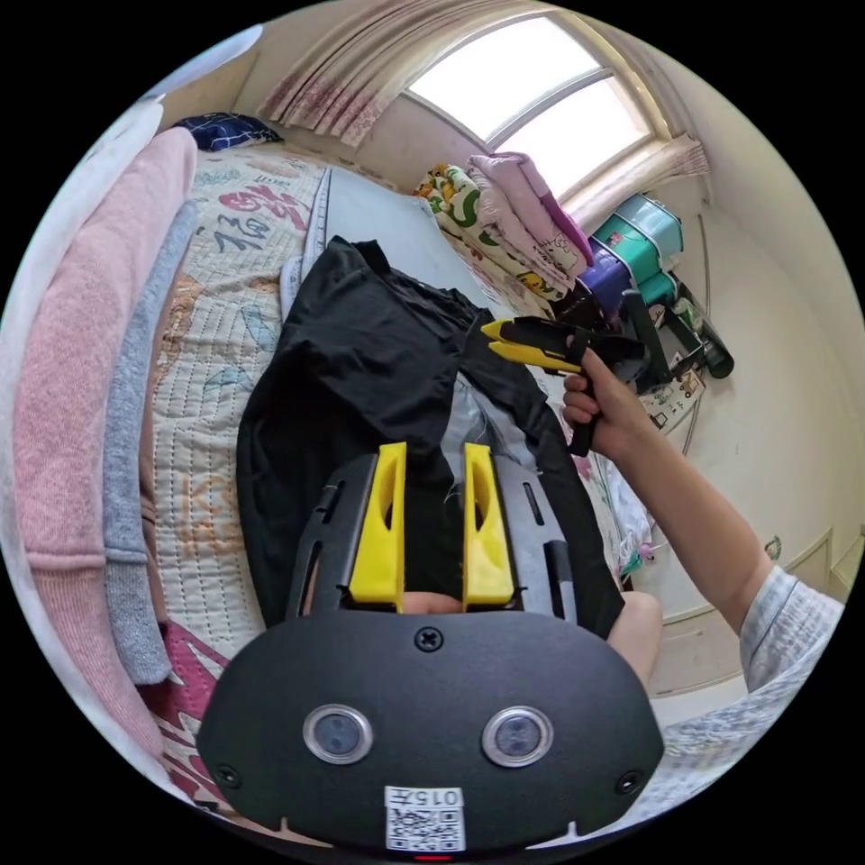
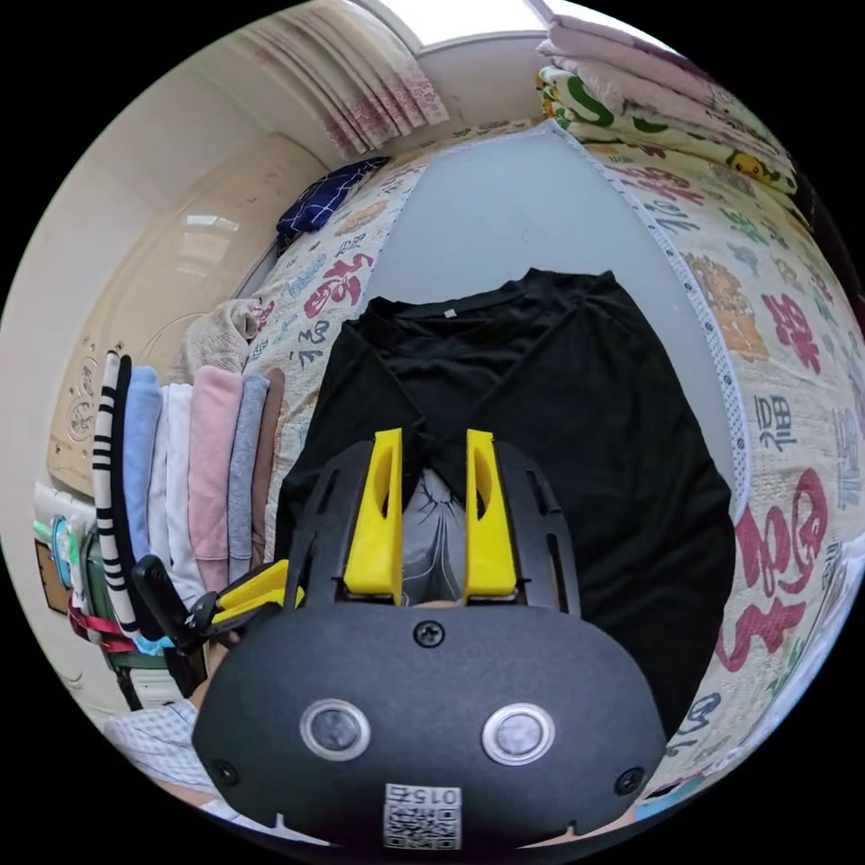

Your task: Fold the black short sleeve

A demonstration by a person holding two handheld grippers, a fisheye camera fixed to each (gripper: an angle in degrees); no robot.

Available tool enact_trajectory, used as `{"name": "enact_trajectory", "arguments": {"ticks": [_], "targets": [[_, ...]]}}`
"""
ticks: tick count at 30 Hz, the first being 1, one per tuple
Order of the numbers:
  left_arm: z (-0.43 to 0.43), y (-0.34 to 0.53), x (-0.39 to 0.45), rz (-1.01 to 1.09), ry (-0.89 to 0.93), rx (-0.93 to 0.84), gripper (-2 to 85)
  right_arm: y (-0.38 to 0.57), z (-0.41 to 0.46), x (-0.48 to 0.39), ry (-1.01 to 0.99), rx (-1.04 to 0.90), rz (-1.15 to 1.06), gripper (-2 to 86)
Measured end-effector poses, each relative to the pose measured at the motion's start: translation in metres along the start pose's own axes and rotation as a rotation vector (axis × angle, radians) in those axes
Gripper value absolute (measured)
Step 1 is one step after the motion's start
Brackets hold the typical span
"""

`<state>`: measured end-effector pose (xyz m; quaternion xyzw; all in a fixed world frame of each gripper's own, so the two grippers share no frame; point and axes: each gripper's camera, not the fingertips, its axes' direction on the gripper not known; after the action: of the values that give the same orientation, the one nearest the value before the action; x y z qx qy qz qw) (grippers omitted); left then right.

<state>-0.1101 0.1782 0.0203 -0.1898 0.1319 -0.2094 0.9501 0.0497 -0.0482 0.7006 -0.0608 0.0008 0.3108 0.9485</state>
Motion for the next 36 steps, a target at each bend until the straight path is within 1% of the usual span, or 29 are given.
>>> {"name": "enact_trajectory", "arguments": {"ticks": [2, 7, 9, 11, 15, 19, 21, 25, 30, 33, 34, 35, 36], "targets": [[0.014, -0.004, -0.008, -0.015, -0.002, -0.033, 10.7, -0.001, 0.005, 0.003, -0.014, -0.012, -0.027, 10.8], [0.028, -0.013, -0.008, 0.024, -0.051, -0.018, 9.5, -0.011, 0.015, -0.020, -0.017, -0.033, -0.144, 10.7], [0.034, -0.018, -0.011, 0.024, -0.038, -0.018, 8.8, -0.017, 0.020, -0.027, -0.036, -0.063, -0.167, 10.2], [0.040, -0.024, -0.019, 0.004, -0.017, -0.020, 7.3, -0.023, 0.023, -0.033, -0.088, -0.103, -0.174, 8.4], [0.040, -0.028, -0.027, 0.003, 0.031, 0.018, 2.9, -0.030, 0.000, -0.042, -0.084, -0.100, -0.181, 4.2], [0.044, -0.033, -0.024, 0.031, 0.063, 0.016, 2.1, -0.034, -0.036, -0.043, -0.040, -0.122, -0.197, 1.3], [0.053, -0.035, -0.024, 0.035, 0.065, -0.008, 2.4, -0.033, -0.045, -0.039, -0.018, -0.132, -0.189, 1.0], [0.074, -0.039, -0.024, 0.059, 0.083, -0.091, 5.5, -0.029, -0.045, -0.023, 0.094, -0.179, -0.121, 2.5], [0.076, -0.042, -0.027, 0.058, 0.097, -0.081, 6.8, -0.027, -0.067, -0.005, -0.023, -0.167, -0.080, 4.4], [0.083, -0.047, -0.029, 0.057, 0.086, -0.077, 8.6, -0.030, -0.082, -0.001, -0.132, -0.200, -0.100, 7.1], [0.087, -0.049, -0.027, 0.074, 0.099, -0.074, 9.6, -0.030, -0.087, -0.001, -0.205, -0.214, -0.119, 7.8], [0.091, -0.052, -0.024, 0.090, 0.090, -0.076, 10.0, -0.030, -0.092, -0.004, -0.239, -0.223, -0.132, 8.0], [0.093, -0.054, -0.023, 0.093, 0.083, -0.078, 10.2, -0.031, -0.095, -0.006, -0.231, -0.220, -0.137, 7.6]]}}
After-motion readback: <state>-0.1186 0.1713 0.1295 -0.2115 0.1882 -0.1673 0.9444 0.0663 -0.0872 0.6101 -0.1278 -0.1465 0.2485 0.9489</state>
